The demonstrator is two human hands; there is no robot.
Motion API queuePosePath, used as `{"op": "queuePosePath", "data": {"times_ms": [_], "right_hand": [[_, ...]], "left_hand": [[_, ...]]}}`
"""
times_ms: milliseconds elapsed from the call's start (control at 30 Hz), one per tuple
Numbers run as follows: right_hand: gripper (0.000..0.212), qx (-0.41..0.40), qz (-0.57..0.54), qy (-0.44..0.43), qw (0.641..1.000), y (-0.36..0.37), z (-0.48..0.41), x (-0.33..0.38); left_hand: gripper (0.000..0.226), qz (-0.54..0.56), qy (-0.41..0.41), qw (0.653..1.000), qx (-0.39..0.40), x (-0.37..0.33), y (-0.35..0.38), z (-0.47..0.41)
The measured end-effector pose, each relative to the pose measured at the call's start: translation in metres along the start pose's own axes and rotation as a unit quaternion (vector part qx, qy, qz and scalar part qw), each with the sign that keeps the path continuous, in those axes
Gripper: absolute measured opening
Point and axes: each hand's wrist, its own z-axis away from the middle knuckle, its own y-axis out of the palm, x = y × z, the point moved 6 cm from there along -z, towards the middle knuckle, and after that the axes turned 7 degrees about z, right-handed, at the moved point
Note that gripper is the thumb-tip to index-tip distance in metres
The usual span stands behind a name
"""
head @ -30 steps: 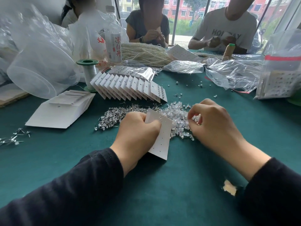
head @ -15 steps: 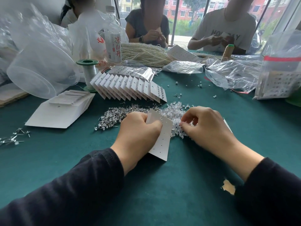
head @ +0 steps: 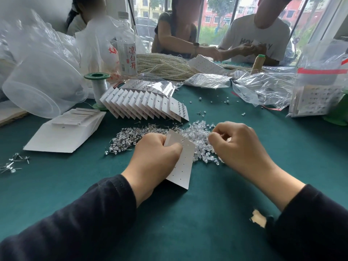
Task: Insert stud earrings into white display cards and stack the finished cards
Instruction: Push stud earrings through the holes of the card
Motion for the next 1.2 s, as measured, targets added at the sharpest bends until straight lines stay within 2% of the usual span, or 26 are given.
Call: {"op": "queuePosePath", "data": {"times_ms": [133,267,300,400,467,533,867,1000,1133,1200], "right_hand": [[0.010,0.021,-0.131,0.038,0.990,-0.002,0.008,0.005],[0.010,0.079,-0.267,0.103,0.955,0.006,0.018,0.012],[0.013,0.109,-0.331,0.139,0.927,0.011,0.020,0.012],[0.016,0.188,-0.525,0.286,0.779,0.027,0.030,0.013],[0.014,0.199,-0.565,0.348,0.721,0.030,0.032,0.009],[0.012,0.191,-0.587,0.383,0.688,0.032,0.033,0.006],[0.028,0.201,-0.634,0.383,0.641,0.021,0.034,0.011],[0.037,0.221,-0.637,0.357,0.646,0.016,0.033,0.016],[0.026,0.209,-0.638,0.357,0.650,0.015,0.032,0.015],[0.025,0.182,-0.623,0.354,0.674,0.015,0.031,0.012]], "left_hand": [[0.019,0.006,-0.010,1.000,0.003,0.001,0.000,-0.001],[0.017,0.007,-0.010,1.000,0.002,0.003,0.000,-0.002],[0.017,0.007,-0.007,1.000,0.002,0.004,0.000,-0.003],[0.017,0.010,-0.010,1.000,0.005,0.004,0.001,-0.003],[0.017,0.009,-0.009,1.000,0.004,0.004,0.001,-0.004],[0.017,0.008,-0.010,1.000,0.003,0.005,0.000,-0.003],[0.023,0.013,-0.005,1.000,0.010,0.001,0.000,-0.002],[0.020,0.009,-0.010,1.000,0.010,0.002,0.000,-0.002],[0.019,0.009,-0.019,1.000,0.015,0.004,0.001,-0.003],[0.019,0.007,-0.019,1.000,0.013,0.004,0.000,-0.003]]}}
